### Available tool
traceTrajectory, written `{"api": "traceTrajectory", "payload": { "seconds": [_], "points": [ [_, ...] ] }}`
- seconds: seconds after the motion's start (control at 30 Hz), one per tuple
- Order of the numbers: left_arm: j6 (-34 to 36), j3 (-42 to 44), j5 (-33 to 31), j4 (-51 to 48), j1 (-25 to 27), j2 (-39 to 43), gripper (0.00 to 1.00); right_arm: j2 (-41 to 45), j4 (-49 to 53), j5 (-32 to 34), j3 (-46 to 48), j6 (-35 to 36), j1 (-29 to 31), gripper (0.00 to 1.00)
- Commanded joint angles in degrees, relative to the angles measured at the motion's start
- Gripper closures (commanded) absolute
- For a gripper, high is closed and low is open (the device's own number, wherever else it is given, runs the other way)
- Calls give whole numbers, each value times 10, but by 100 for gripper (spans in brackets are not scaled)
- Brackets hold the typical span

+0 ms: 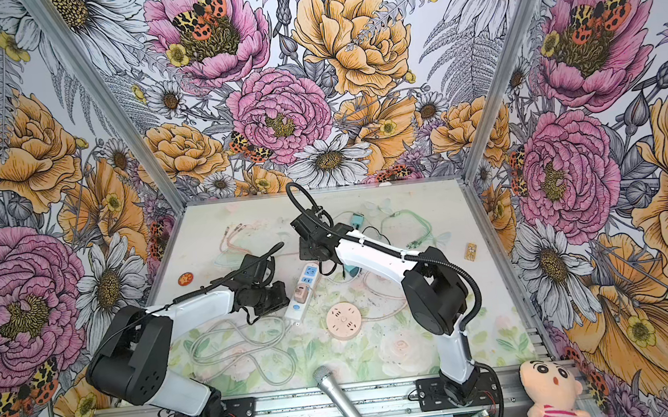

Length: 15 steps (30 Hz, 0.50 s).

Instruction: Insert the plug

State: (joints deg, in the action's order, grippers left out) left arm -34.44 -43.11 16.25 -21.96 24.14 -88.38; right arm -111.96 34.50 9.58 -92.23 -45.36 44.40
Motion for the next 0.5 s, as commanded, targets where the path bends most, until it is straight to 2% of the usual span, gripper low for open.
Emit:
{"api": "traceTrajectory", "payload": {
  "seconds": [0.0, 0.17, 0.47],
  "points": [
    [-9, -5, 15, 20, -6, -7, 95, -11, 27, 44, -14, -43, 7, 100],
    [5, -15, 33, 19, -28, -15, 95, -15, 40, 77, -12, -79, 44, 100],
    [31, -27, 51, 3, -67, -17, 95, -16, 68, 117, -1, -132, 54, 100]
  ]
}}
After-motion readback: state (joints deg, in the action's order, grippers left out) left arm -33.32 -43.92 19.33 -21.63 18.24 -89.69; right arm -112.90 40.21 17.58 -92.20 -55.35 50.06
